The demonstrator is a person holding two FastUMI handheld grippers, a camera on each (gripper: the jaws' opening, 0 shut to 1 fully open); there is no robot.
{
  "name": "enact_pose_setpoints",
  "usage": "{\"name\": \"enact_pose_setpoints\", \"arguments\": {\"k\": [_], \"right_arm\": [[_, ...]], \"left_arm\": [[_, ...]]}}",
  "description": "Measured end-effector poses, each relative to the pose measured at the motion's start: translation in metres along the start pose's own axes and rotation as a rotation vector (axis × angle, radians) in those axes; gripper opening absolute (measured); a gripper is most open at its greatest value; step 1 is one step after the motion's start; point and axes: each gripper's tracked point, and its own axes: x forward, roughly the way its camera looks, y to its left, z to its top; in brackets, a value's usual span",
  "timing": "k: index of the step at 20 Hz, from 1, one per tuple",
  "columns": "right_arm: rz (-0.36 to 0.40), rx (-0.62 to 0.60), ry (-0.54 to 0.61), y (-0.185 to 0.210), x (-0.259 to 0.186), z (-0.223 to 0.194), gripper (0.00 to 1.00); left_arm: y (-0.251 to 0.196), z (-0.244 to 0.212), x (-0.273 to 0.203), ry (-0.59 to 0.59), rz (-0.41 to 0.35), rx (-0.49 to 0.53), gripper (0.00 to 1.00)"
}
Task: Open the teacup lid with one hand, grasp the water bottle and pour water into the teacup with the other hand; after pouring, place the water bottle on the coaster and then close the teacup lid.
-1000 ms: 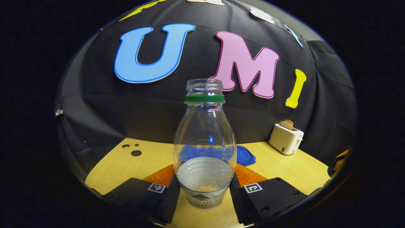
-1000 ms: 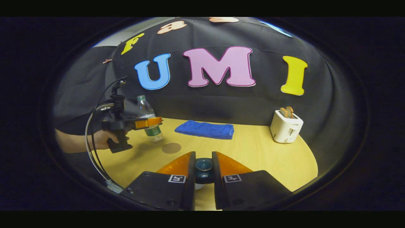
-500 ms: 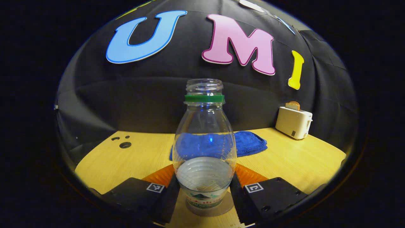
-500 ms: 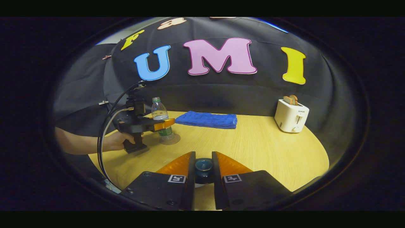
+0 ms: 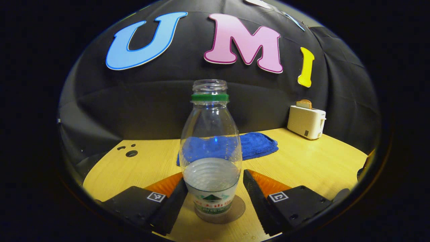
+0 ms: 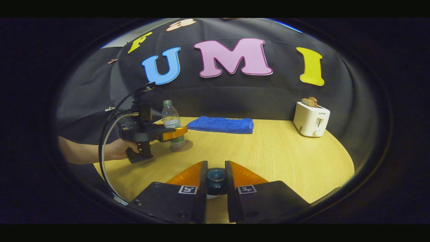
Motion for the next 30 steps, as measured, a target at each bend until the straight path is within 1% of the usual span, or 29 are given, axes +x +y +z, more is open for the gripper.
{"name": "enact_pose_setpoints", "arguments": {"k": [1, 3, 4, 6, 7, 8, 9, 10, 12, 13, 14, 15, 16, 17, 18, 19, 20, 22, 23, 24, 27, 28, 30], "right_arm": [[0.003, -0.001, -0.003, 0.0, -0.001, 0.001, 0.28], [0.002, -0.004, -0.008, -0.001, -0.001, 0.003, 0.32], [0.003, -0.003, -0.011, -0.001, 0.0, 0.003, 0.28], [0.008, -0.004, -0.018, 0.001, 0.004, 0.004, 0.28], [0.011, -0.006, -0.021, 0.001, 0.007, 0.003, 0.23], [0.016, -0.009, -0.026, 0.003, 0.01, 0.002, 0.28], [0.018, -0.015, -0.032, 0.005, 0.012, 0.0, 0.28], [0.021, -0.022, -0.046, 0.006, 0.015, -0.001, 0.32], [0.033, -0.033, -0.053, 0.011, 0.019, -0.01, 0.28], [0.038, -0.036, -0.048, 0.012, 0.022, -0.018, 0.28], [0.045, -0.037, -0.038, 0.015, 0.023, -0.025, 0.24], [0.047, -0.037, -0.032, 0.017, 0.023, -0.031, 0.23], [0.05, -0.036, -0.031, 0.018, 0.024, -0.035, 0.23], [0.052, -0.035, -0.032, 0.019, 0.024, -0.037, 0.34], [0.055, -0.033, -0.034, 0.02, 0.024, -0.039, 0.23], [0.055, -0.033, -0.033, 0.021, 0.025, -0.041, 0.23], [0.056, -0.034, -0.031, 0.021, 0.027, -0.042, 0.28], [0.058, -0.036, -0.024, 0.021, 0.03, -0.047, 0.28], [0.064, -0.033, -0.023, 0.022, 0.031, -0.049, 0.34], [0.067, -0.033, -0.024, 0.023, 0.031, -0.049, 0.28], [0.073, -0.048, -0.028, 0.026, 0.03, -0.051, 0.24], [0.072, -0.055, -0.027, 0.025, 0.029, -0.051, 0.31], [0.075, -0.053, -0.023, 0.024, 0.029, -0.052, 0.34]], "left_arm": [[0.0, -0.003, -0.007, 0.01, -0.003, -0.016, 0.95], [0.003, -0.005, -0.025, 0.016, 0.002, -0.053, 0.95], [0.004, -0.008, -0.036, 0.018, 0.004, -0.067, 0.95], [0.01, -0.016, -0.059, 0.034, 0.023, -0.08, 0.96], [0.012, -0.018, -0.072, 0.036, 0.037, -0.085, 0.96], [0.013, -0.021, -0.086, 0.035, 0.045, -0.096, 0.96], [0.012, -0.025, -0.1, 0.04, 0.046, -0.111, 0.96], [0.009, -0.033, -0.112, 0.061, 0.043, -0.135, 0.95], [0.012, -0.042, -0.133, 0.093, 0.066, -0.187, 0.95], [0.015, -0.043, -0.143, 0.092, 0.085, -0.207, 0.96], [0.017, -0.042, -0.15, 0.086, 0.101, -0.218, 0.96], [0.02, -0.042, -0.157, 0.083, 0.111, -0.211, 0.98], [0.023, -0.044, -0.161, 0.084, 0.13, -0.197, 0.95], [0.027, -0.044, -0.164, 0.084, 0.147, -0.187, 0.95], [0.027, -0.044, -0.166, 0.081, 0.156, -0.189, 0.95], [0.026, -0.043, -0.168, 0.078, 0.155, -0.195, 0.95], [0.024, -0.044, -0.169, 0.079, 0.153, -0.202, 0.95], [0.024, -0.047, -0.169, 0.083, 0.158, -0.217, 0.95], [0.022, -0.047, -0.17, 0.083, 0.156, -0.226, 0.95], [0.02, -0.048, -0.17, 0.085, 0.153, -0.233, 0.95], [0.019, -0.049, -0.171, 0.086, 0.155, -0.232, 0.96], [0.019, -0.048, -0.171, 0.083, 0.155, -0.229, 0.95], [0.018, -0.046, -0.171, 0.082, 0.156, -0.218, 0.95]]}}
